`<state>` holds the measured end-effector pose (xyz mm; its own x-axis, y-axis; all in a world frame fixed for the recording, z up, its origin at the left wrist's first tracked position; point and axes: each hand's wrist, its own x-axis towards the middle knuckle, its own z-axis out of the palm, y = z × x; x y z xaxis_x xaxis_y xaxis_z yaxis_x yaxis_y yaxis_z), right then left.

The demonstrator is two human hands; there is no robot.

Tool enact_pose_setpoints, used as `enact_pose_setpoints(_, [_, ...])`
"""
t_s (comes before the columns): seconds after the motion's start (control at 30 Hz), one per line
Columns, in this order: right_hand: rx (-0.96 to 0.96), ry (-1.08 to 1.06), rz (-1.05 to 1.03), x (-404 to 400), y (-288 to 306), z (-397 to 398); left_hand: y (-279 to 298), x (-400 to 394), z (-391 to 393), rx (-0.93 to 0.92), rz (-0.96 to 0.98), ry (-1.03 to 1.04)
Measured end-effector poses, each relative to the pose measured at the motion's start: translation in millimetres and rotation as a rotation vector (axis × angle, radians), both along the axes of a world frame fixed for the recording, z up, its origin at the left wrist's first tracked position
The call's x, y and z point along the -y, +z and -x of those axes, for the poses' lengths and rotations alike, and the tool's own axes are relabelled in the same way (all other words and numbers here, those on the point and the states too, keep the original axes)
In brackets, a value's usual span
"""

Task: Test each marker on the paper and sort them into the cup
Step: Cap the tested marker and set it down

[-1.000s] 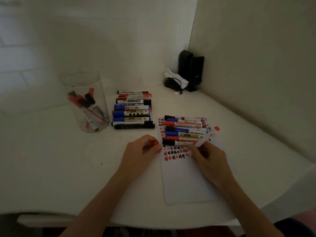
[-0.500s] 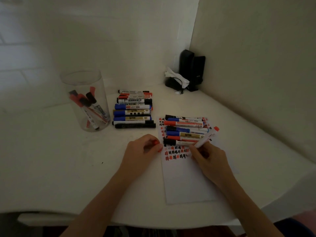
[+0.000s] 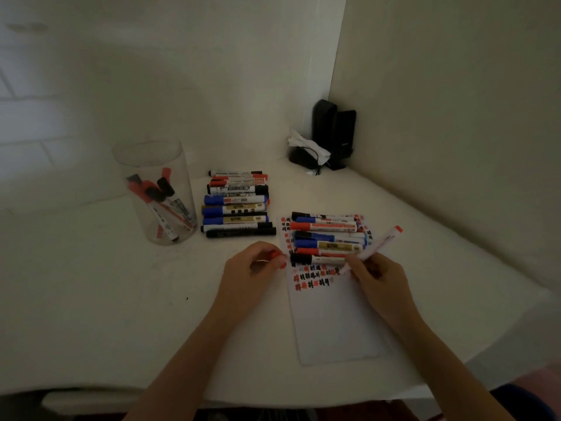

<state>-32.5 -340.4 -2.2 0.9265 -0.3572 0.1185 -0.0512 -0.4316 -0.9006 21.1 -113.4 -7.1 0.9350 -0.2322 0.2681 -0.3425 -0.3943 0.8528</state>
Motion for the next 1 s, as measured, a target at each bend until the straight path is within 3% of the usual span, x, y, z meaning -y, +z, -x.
enact_pose_setpoints(0.13, [-0.023, -0.012, -0.162, 3.9, 8.7, 0.3, 6.1, -9.9, 4.3, -0.068, 0.229, 0.041])
enact_pose_setpoints(0.4, [0.037, 0.162, -0.456, -40.6, 36.9, 1.3, 8.4, -14.5, 8.5, -0.169, 0.385, -0.006])
enact_pose_setpoints(0.73, [0.064, 0.042, -0.473, -82.8, 29.4, -6.7, 10.1, -18.2, 7.2, -0.272, 0.561, 0.038])
enact_pose_setpoints(1.0, [0.05, 0.082, -0.377, -89.5, 26.5, -10.0, 7.3, -18.8, 5.7, -0.203, 0.473, -0.003])
